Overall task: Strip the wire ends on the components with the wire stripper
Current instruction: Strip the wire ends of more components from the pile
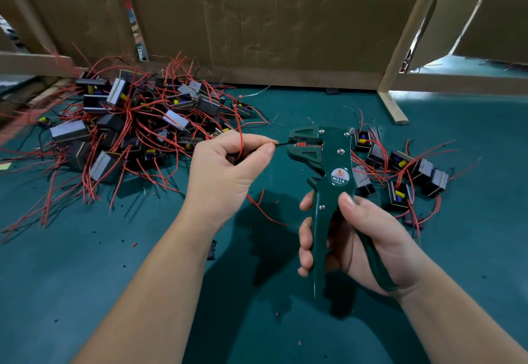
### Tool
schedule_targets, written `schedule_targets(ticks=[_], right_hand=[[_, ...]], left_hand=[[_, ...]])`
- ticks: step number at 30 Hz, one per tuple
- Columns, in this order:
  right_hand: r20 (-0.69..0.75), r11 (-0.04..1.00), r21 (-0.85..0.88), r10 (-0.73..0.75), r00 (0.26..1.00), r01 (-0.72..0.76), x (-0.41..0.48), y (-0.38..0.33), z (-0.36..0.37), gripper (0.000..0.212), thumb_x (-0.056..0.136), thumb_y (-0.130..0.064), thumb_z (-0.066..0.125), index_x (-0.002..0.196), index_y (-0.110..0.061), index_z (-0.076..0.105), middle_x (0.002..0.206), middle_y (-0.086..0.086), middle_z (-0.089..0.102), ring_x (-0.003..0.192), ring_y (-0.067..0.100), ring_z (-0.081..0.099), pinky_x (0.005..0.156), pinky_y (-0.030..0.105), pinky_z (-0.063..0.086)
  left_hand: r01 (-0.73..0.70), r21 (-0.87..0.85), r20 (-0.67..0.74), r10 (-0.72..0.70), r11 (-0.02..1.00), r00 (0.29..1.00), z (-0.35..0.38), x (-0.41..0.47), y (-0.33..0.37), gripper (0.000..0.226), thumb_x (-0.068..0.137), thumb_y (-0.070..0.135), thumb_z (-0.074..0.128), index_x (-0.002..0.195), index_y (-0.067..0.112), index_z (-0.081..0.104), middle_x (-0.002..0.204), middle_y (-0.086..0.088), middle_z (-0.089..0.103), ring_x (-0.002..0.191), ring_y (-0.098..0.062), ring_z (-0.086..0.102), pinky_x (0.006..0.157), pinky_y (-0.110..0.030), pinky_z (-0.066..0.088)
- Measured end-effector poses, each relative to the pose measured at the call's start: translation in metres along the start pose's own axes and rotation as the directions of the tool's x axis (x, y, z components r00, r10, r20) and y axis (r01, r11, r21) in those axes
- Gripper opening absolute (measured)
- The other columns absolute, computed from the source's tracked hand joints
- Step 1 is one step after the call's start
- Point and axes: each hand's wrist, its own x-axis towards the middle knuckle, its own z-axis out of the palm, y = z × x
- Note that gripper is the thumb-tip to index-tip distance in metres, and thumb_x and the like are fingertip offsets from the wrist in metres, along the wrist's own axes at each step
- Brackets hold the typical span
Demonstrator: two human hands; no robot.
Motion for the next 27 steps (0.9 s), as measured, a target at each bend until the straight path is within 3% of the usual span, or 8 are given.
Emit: schedule_targets(ticks=[5,11,14,17,19,22,24,27], right_hand=[[-0.042,0.999,-0.036,0.013,0.999,-0.015,0.000,0.000,0.002,0.053,0.065,-0.051,0.081,0.095,-0.011,0.066,0.074,0.021,0.060,0.060,0.034,0.062,0.061,0.046,0.054],[-0.091,1.000,-0.009,0.023,0.996,-0.024,0.001,0.003,0.005,0.053,0.064,-0.057,0.077,0.088,-0.012,0.064,0.068,0.019,0.058,0.053,0.031,0.060,0.055,0.043,0.053],[-0.200,1.000,-0.015,0.004,0.980,-0.007,0.001,0.004,0.009,0.046,0.075,-0.056,0.062,0.082,-0.010,0.059,0.059,0.015,0.052,0.043,0.026,0.052,0.047,0.035,0.048],[-0.266,1.000,-0.019,-0.010,0.964,0.005,0.002,0.003,0.009,0.043,0.081,-0.053,0.055,0.080,-0.010,0.054,0.054,0.009,0.045,0.037,0.021,0.043,0.040,0.028,0.042],[-0.221,1.000,0.013,0.018,0.975,-0.015,0.002,0.001,0.008,0.041,0.081,-0.051,0.056,0.086,-0.009,0.057,0.062,0.012,0.051,0.045,0.024,0.050,0.046,0.033,0.047],[-0.145,0.996,0.082,-0.009,0.989,0.021,0.002,0.000,0.002,0.049,0.077,-0.049,0.065,0.099,-0.006,0.063,0.082,0.022,0.058,0.068,0.035,0.061,0.066,0.049,0.053],[-0.114,0.995,0.094,-0.010,0.993,0.021,0.002,-0.001,0.000,0.057,0.065,-0.045,0.079,0.102,-0.004,0.065,0.086,0.025,0.059,0.073,0.038,0.062,0.069,0.052,0.053],[-0.053,0.994,0.110,0.025,0.998,-0.019,0.000,-0.003,-0.001,0.056,0.060,-0.037,0.083,0.103,-0.005,0.066,0.086,0.025,0.060,0.074,0.039,0.063,0.070,0.052,0.053]], left_hand=[[0.005,-0.008,0.014,-0.005,1.000,1.000,0.000,-0.001,0.000,0.008,0.085,-0.003,0.066,0.085,0.004,0.070,0.045,0.020,0.054,0.043,0.008,0.046,0.049,-0.001,0.031],[0.028,0.021,0.039,-0.028,0.999,0.999,-0.002,0.000,0.001,0.015,0.087,0.006,0.066,0.083,0.020,0.070,0.049,0.018,0.055,0.044,0.004,0.045,0.049,-0.007,0.034],[0.132,-0.138,0.161,-0.109,0.982,0.981,-0.007,0.001,0.002,0.008,0.092,0.039,0.057,0.094,0.036,0.064,0.058,0.013,0.052,0.053,-0.004,0.046,0.045,-0.019,0.037],[0.212,-0.205,0.286,-0.148,0.955,0.947,-0.009,0.001,0.000,0.045,0.083,0.071,0.037,0.078,0.034,0.062,0.063,0.009,0.051,0.057,-0.007,0.048,0.045,-0.021,0.039],[0.205,-0.152,0.290,-0.155,0.967,0.944,-0.007,0.001,-0.001,0.052,0.091,0.064,0.035,0.065,0.029,0.063,0.061,0.010,0.052,0.056,-0.005,0.048,0.045,-0.020,0.041],[0.135,-0.044,0.234,-0.121,0.990,0.965,-0.008,0.003,-0.003,0.041,0.089,0.043,0.045,0.057,0.027,0.066,0.060,0.011,0.057,0.057,-0.003,0.047,0.047,-0.019,0.042],[0.106,0.014,0.202,-0.107,0.994,0.974,-0.010,0.004,-0.004,0.040,0.087,0.040,0.050,0.053,0.025,0.064,0.059,0.011,0.056,0.057,-0.004,0.046,0.048,-0.019,0.041],[0.080,0.036,0.174,-0.086,0.996,0.981,-0.012,0.005,-0.004,0.044,0.085,0.032,0.055,0.044,0.020,0.048,0.055,0.008,0.045,0.055,-0.011,0.041,0.053,-0.025,0.037]])
